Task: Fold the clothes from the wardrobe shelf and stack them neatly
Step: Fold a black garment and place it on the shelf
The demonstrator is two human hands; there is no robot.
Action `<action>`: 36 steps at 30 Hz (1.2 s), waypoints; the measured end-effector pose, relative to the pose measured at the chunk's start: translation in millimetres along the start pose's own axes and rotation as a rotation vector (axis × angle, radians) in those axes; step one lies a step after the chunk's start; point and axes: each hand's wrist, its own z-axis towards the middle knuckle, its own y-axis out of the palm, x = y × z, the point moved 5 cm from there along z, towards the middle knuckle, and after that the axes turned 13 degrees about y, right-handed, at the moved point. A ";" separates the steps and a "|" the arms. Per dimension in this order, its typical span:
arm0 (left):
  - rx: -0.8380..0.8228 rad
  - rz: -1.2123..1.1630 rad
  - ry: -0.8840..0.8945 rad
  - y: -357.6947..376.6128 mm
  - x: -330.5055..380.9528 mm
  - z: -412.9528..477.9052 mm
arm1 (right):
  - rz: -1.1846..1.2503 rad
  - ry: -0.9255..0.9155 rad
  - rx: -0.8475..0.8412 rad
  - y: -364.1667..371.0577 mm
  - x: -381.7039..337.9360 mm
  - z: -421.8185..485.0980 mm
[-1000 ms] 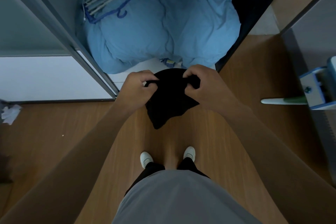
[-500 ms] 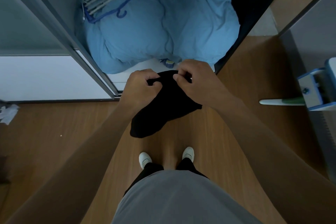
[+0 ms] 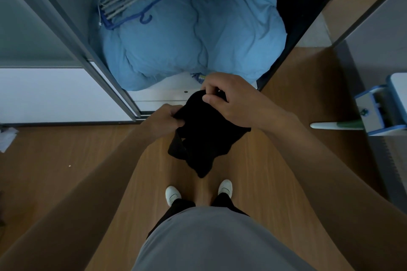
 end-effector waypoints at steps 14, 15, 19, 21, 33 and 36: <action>0.011 0.067 0.174 -25.5 -4.4 -2.0 | -0.072 0.121 -0.231 -0.9 17.0 -7.0; 0.039 0.069 0.168 -31.4 -6.1 -2.9 | -0.084 0.136 -0.244 -1.4 20.0 -6.5; 0.146 -0.013 0.143 -44.4 -3.4 -8.7 | -0.160 0.201 -0.254 -7.1 35.0 -1.4; 0.201 -0.100 0.135 -46.3 1.8 -12.5 | -0.216 0.248 -0.243 -10.0 44.3 2.7; 0.247 -0.024 0.273 -39.0 37.8 -16.6 | -0.370 0.407 -0.163 -2.1 67.8 18.8; 0.279 -0.098 0.284 -40.6 43.1 -15.4 | -0.135 0.417 -0.031 -2.4 58.8 21.3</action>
